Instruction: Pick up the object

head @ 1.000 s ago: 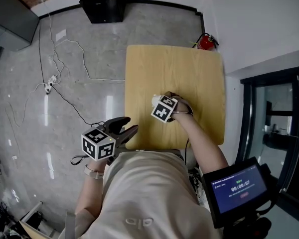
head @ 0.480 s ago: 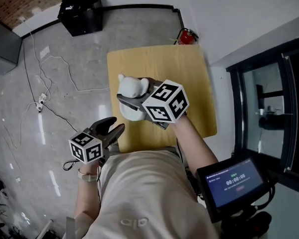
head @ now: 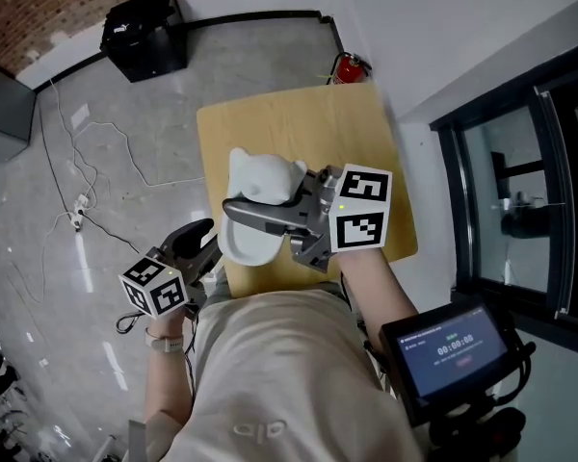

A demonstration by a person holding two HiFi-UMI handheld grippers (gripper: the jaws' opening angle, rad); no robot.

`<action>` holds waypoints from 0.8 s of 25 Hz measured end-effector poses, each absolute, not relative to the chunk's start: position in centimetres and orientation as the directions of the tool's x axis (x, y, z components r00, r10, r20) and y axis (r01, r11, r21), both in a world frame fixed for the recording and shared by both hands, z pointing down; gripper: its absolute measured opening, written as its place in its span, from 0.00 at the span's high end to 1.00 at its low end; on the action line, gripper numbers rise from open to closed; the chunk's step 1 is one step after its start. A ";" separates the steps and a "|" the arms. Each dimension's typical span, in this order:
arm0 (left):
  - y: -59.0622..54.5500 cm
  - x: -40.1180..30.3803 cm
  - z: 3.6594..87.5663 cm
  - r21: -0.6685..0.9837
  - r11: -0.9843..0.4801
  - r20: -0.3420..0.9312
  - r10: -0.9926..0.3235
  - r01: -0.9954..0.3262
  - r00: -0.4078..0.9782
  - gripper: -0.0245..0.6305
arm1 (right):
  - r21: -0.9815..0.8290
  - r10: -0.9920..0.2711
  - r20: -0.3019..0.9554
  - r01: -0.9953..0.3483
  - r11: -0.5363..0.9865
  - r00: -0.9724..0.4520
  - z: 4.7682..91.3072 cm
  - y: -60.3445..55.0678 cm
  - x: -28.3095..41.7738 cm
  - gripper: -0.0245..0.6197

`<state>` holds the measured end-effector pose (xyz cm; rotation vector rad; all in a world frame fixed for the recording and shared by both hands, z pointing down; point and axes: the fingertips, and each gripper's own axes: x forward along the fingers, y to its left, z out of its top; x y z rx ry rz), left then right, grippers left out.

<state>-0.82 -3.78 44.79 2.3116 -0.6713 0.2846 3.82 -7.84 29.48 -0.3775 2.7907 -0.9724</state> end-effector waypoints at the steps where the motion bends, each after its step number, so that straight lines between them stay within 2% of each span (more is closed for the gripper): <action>1: -3.8 -0.7 44.8 0.571 -0.619 0.378 -0.384 -0.539 0.842 0.69 | -0.637 -0.291 -0.085 -0.173 0.751 -0.953 29.3 -7.8 4.1 0.65; 6: -3.8 -0.3 45.1 0.565 -0.629 0.388 -0.369 -0.534 0.845 0.69 | -0.658 -0.289 -0.129 -0.136 0.741 -0.949 28.6 -8.0 4.6 0.65; 20: -3.6 -0.1 45.3 0.572 -0.625 0.397 -0.356 -0.532 0.846 0.69 | -0.666 -0.307 -0.147 -0.135 0.733 -0.940 28.3 -8.4 4.9 0.65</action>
